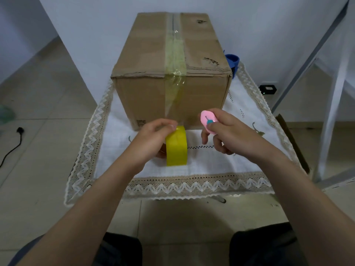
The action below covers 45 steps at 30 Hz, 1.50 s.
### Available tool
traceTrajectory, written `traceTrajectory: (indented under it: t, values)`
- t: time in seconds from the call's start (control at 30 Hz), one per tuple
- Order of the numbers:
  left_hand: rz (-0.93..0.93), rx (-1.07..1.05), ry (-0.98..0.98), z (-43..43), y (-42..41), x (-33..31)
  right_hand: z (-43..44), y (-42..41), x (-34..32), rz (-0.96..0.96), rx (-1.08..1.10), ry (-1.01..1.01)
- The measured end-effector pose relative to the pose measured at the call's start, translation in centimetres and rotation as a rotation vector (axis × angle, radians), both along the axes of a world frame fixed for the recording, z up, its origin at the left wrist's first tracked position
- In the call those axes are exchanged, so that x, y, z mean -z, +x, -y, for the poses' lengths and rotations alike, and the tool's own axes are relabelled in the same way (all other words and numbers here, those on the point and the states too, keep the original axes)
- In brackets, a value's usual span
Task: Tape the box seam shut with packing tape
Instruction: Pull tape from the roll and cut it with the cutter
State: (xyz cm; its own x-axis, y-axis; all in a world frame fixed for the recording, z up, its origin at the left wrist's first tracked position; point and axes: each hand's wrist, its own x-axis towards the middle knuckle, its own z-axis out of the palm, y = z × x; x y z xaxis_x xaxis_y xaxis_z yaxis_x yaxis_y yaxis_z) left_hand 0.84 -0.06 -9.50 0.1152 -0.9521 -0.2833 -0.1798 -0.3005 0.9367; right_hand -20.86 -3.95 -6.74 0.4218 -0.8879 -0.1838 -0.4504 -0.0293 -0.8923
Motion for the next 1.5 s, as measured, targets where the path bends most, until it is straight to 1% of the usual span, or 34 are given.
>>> traceTrajectory:
  t: [0.1,0.17,0.27,0.37,0.53,0.73,0.87,1.03,1.17,1.23,1.37,1.5]
  values:
    - [-0.024,-0.03,-0.01,0.0,0.0,0.2,-0.1,0.9,-0.1,0.034,0.009,-0.1]
    - [-0.039,-0.054,-0.026,-0.1,-0.1,0.2,0.0,1.3,0.0,0.035,0.002,-0.204]
    - [-0.054,-0.066,-0.063,0.1,0.0,0.5,0.3,1.7,0.2,-0.002,-0.049,-0.352]
    - [-0.065,-0.067,-0.091,0.4,0.2,0.8,0.6,2.1,0.4,-0.066,-0.087,-0.441]
    - [-0.035,-0.037,-0.186,0.6,0.4,1.0,1.2,3.1,0.9,-0.167,-0.047,-0.632]
    - [-0.008,0.024,-0.264,0.2,0.3,0.9,1.6,4.9,0.6,-0.12,0.024,-0.831]
    - [-0.003,0.021,-0.272,0.1,0.4,0.8,2.2,5.1,0.6,-0.142,-0.057,-0.862]
    - [0.018,0.034,-0.292,0.0,0.5,0.8,2.6,4.0,1.0,-0.262,-0.174,-0.893]
    - [0.031,0.029,-0.269,-0.2,0.5,0.6,2.7,3.7,0.7,-0.243,-0.213,-0.916]
    - [0.042,0.044,-0.229,-0.3,0.6,0.4,2.8,3.5,0.5,-0.239,-0.216,-0.914]
    - [-0.001,0.086,-0.142,-0.5,1.1,0.3,2.8,3.5,0.5,-0.239,-0.229,-0.915]
    - [-0.019,0.1,-0.18,-0.6,1.2,0.5,2.5,3.9,0.4,-0.209,-0.238,-0.92]
